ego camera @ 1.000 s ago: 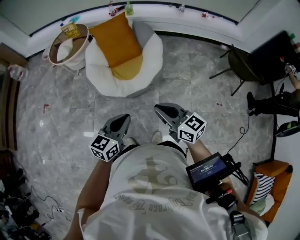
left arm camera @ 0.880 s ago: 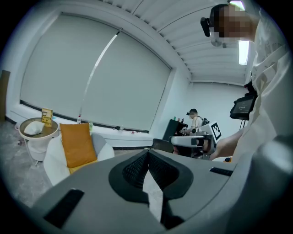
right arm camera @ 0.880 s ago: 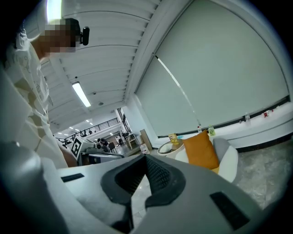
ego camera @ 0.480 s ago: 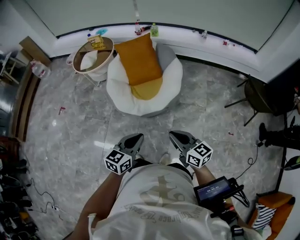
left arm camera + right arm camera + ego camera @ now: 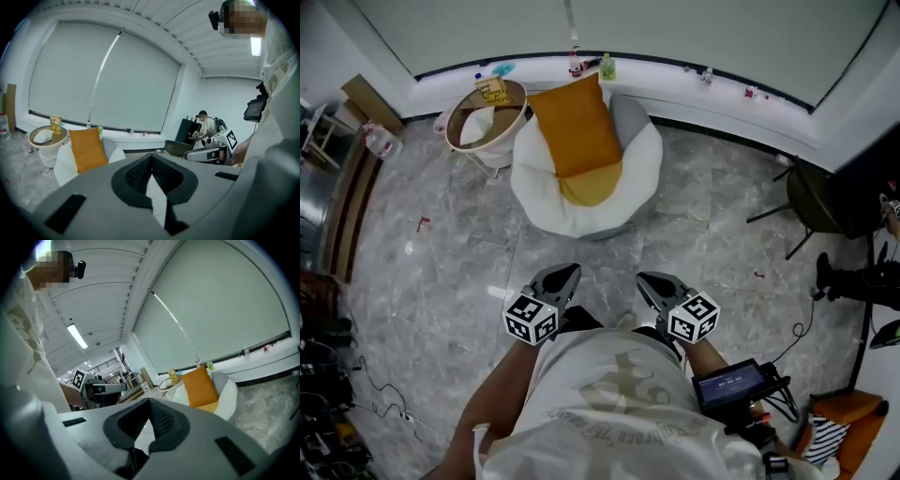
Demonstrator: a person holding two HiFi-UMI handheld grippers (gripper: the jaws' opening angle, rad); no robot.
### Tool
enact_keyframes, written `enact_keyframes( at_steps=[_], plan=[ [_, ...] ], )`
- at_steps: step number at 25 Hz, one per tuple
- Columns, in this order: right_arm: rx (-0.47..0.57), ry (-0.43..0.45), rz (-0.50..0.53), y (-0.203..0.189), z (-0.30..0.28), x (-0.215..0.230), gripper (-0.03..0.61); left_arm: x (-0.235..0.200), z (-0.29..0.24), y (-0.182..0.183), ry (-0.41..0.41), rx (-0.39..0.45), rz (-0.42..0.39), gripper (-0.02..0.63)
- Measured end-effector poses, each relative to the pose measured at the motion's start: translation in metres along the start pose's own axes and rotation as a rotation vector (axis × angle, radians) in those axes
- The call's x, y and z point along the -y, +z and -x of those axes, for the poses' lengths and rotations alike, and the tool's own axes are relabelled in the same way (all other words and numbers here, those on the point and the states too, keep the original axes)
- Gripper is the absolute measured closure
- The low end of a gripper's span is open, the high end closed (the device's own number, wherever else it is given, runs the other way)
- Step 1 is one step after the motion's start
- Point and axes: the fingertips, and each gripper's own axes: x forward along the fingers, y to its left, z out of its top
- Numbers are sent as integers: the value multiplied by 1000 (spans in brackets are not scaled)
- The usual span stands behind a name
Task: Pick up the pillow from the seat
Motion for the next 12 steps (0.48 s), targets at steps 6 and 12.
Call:
enact_keyframes(
  at_steps=[6,12],
  plan=[
    [-32,-13,-9,-19,-11,-7,568,-20,15,-17,15,5,30,604],
    [-65,-57,-18,3,-37,32,568,-56,-34,-16,-5,-36,103,604]
  ],
)
